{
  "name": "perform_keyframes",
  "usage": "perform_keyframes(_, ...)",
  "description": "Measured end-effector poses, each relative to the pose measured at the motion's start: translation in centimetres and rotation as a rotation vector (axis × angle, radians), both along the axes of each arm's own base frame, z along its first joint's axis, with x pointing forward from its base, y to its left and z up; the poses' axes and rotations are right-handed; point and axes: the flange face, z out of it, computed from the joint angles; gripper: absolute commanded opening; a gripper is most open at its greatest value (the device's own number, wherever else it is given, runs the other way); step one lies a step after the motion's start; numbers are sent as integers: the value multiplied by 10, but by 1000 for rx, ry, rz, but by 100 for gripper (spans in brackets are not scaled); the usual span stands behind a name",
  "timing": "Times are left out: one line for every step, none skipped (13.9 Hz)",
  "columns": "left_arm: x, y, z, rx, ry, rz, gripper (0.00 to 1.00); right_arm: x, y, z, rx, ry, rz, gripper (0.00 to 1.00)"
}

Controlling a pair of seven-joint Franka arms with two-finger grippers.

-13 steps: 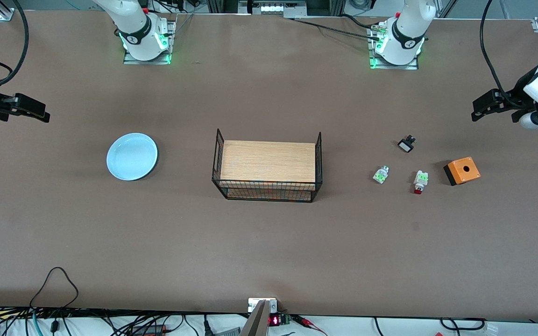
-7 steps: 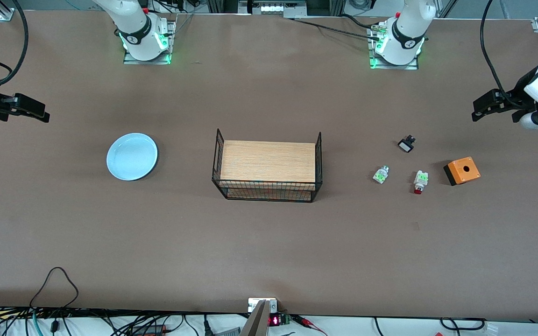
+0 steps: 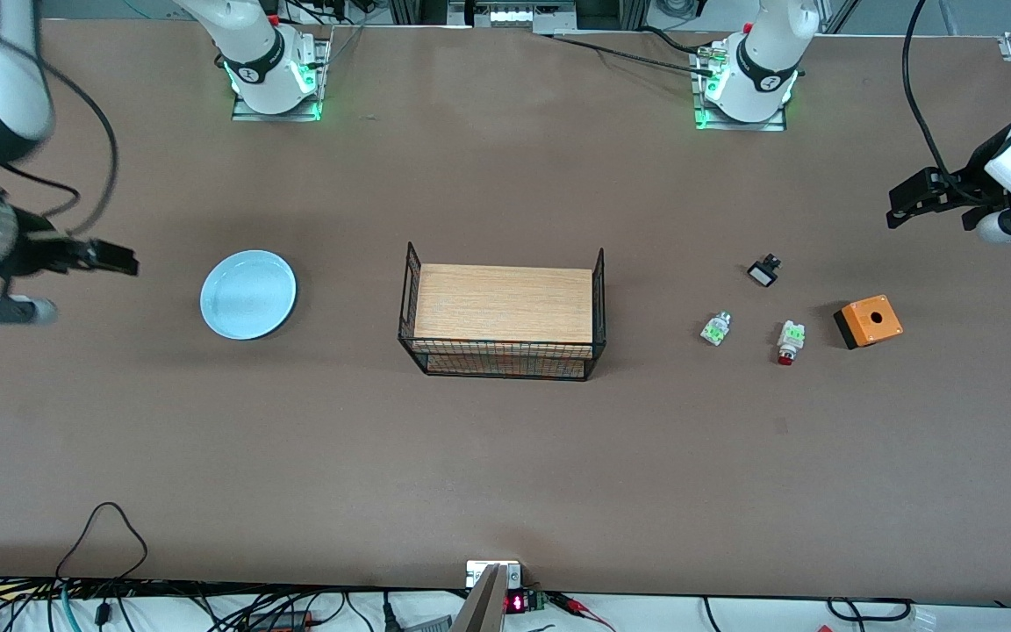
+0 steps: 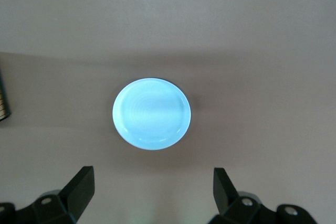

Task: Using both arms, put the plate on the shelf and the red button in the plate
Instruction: 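Move the right gripper toward the pale blue plate, then lower the right gripper and grasp the plate rim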

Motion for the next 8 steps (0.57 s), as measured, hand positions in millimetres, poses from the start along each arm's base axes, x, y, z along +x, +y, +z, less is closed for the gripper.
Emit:
perform_keyframes(0, 0, 0, 0, 0, 0, 100, 3, -1, -22, -12, 2, 4, 100)
perform_keyframes(0, 0, 0, 0, 0, 0, 100, 4, -2, -45, -23, -2, 8, 100)
perform_keyframes(0, 0, 0, 0, 0, 0, 100, 2, -4, -68, -29, -7, 11, 100)
perform_keyframes(0, 0, 0, 0, 0, 0, 100, -2, -6, -91, -33, -18, 15, 100)
perform_keyframes(0, 0, 0, 0, 0, 0, 100, -7, -7, -112, -36, -30, 18, 100)
perform_keyframes(0, 0, 0, 0, 0, 0, 100, -15, -10, -133, -41, -37, 23, 100)
perform_keyframes(0, 0, 0, 0, 0, 1, 100, -24, -16, -153, -43, -40, 32, 100)
perform_keyframes(0, 0, 0, 0, 0, 1, 100, -34, -23, -171, -40, -43, 46, 100)
